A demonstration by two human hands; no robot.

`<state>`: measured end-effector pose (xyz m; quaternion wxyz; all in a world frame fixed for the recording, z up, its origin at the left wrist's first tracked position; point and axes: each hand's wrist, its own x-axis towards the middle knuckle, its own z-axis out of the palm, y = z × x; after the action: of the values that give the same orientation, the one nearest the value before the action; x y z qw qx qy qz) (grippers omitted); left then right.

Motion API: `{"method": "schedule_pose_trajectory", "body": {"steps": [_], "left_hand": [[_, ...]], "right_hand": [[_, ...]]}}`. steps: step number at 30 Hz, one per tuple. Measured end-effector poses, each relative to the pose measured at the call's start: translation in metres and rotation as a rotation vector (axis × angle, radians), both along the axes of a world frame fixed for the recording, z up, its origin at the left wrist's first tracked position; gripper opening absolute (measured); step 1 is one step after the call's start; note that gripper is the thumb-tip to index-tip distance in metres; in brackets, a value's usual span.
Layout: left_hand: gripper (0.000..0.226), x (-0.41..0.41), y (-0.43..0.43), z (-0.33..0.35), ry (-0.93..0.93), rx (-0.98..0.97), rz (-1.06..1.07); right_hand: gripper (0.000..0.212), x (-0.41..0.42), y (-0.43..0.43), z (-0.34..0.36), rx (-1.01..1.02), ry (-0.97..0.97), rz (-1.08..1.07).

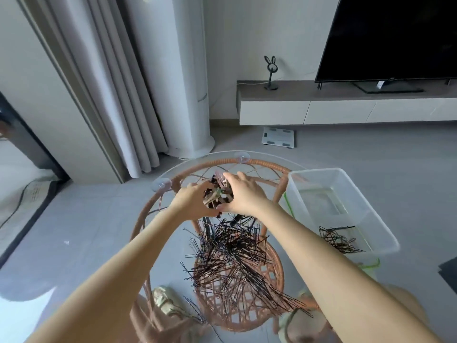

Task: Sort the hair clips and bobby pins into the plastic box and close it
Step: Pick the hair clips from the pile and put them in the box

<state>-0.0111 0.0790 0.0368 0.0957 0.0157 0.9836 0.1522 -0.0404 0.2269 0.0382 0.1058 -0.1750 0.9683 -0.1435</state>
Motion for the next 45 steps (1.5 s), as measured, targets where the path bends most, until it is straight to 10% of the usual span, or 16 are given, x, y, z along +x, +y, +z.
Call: {"method": "schedule_pose_trajectory", "body": {"steps": [14,35,45], "left_hand": [[0.053,-0.017,-0.017,0.0,0.047,0.165,0.033],[0.017,-0.004,-0.012,0.034,0.239,0.418,0.223],[0.014,-0.006,0.106,0.067,0.3,0.546,-0.093]], "right_hand": [[0.006,-0.011,-0.008,-0.003,-0.064,0.24,0.044],[0.003,0.003,0.06,0.087,-0.545,0.46,-0.226],[0.007,0.009,0.176,0.082,-0.284,0.307,-0.371]]}}
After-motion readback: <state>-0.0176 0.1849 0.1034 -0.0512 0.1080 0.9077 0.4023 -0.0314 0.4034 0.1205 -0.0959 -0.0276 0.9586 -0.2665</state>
